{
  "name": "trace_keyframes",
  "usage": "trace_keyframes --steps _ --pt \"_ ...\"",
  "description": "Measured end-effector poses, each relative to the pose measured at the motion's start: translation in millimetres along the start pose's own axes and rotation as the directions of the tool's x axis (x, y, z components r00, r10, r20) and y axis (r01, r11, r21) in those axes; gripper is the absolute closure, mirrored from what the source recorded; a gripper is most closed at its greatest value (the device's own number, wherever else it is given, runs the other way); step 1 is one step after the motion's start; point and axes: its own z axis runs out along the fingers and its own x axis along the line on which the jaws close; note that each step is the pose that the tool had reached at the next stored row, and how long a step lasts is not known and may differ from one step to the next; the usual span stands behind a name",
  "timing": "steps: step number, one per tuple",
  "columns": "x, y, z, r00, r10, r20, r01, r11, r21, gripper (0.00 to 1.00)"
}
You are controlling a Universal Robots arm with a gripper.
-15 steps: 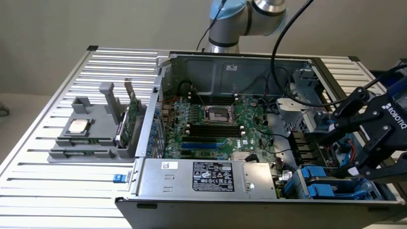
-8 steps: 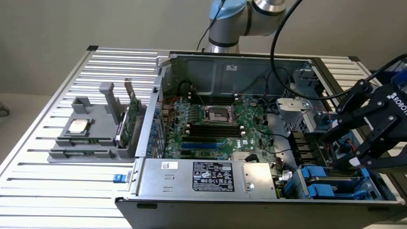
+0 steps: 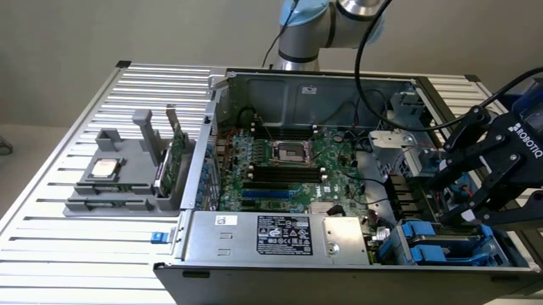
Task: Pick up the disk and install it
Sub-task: 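Insert the first disk wire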
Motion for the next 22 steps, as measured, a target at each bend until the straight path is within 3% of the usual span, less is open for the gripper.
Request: trace_keyframes --steps 8,12,17,22 --pt "0.1 -0.5 0.2 1.0000 0.000 -0.0001 0.000 1.0000 -0.0016 0.46" --pt "2.4 0.4 0.0 1.0000 0.000 -0.0006 0.000 1.0000 -0.0082 0.46" --pt "7.0 4.6 -1.4 1.0000 -0.001 -0.0011 0.001 0.9997 -0.0247 0.46" --pt "11.1 7.3 -2.2 1.0000 -0.002 -0.0023 0.002 0.9988 -0.0493 0.46"
